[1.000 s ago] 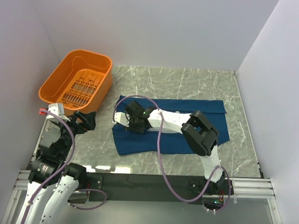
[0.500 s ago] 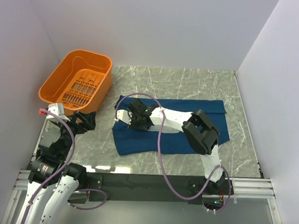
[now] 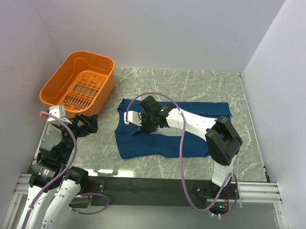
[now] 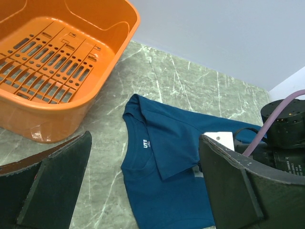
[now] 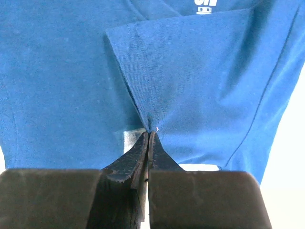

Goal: Fold and stack the t-shirts

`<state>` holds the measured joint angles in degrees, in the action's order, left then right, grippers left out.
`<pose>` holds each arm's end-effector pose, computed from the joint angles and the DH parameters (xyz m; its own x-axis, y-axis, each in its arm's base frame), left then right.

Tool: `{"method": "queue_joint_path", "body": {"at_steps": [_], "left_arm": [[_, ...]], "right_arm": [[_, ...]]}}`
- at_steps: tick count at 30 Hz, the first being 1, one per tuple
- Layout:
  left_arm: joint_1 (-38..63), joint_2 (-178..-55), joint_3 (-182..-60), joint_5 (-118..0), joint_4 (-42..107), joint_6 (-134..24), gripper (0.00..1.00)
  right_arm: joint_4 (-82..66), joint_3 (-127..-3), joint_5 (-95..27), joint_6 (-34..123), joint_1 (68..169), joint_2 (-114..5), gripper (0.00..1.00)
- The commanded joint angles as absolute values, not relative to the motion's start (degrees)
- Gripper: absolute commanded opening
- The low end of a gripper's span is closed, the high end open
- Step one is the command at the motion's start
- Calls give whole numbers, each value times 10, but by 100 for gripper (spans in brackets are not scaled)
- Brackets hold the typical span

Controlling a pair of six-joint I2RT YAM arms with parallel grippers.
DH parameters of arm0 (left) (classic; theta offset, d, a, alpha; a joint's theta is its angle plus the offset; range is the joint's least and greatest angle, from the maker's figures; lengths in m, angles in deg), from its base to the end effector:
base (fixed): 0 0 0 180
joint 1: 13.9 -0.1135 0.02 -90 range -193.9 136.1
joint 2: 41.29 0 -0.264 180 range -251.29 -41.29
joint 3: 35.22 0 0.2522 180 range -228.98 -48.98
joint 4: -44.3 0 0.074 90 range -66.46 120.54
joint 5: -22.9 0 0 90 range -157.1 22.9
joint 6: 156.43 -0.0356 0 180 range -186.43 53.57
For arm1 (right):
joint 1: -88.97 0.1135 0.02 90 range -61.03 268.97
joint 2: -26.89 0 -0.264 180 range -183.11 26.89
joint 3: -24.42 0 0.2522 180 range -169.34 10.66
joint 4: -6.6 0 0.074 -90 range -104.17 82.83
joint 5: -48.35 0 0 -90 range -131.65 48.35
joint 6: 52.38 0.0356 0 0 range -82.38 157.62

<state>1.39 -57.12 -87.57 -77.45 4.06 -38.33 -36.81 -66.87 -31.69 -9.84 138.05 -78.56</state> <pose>0.0764 -0.0143 0.3285 -0.0959 -0.4541 -0.8858 0.0468 0.8868 -0.4597 0.2530 0.3013 0.2142 0.2193 -0.8549 -0.4701 -0.9516 -0.0811 -0.2964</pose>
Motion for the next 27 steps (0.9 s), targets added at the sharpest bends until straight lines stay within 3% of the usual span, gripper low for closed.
{"method": "queue_joint_path", "body": {"at_steps": [1, 11, 15, 20, 27], "left_arm": [[10, -568, -872, -769, 49, -392, 99], [10, -568, -872, -767, 50, -392, 99], [10, -573, -870, -761, 51, -394, 100], [10, -592, -862, -714, 63, -399, 99], [10, -742, -851, -543, 90, -308, 98]], "right_arm": [[-385, -660, -293, -119, 1376, -773, 0], [-399, -651, -276, -132, 1377, -769, 0], [-398, -670, -274, -99, 1372, -766, 44], [-399, -686, -235, -55, 1315, -693, 47], [-444, -485, -119, -143, 1177, -455, 47]]}}
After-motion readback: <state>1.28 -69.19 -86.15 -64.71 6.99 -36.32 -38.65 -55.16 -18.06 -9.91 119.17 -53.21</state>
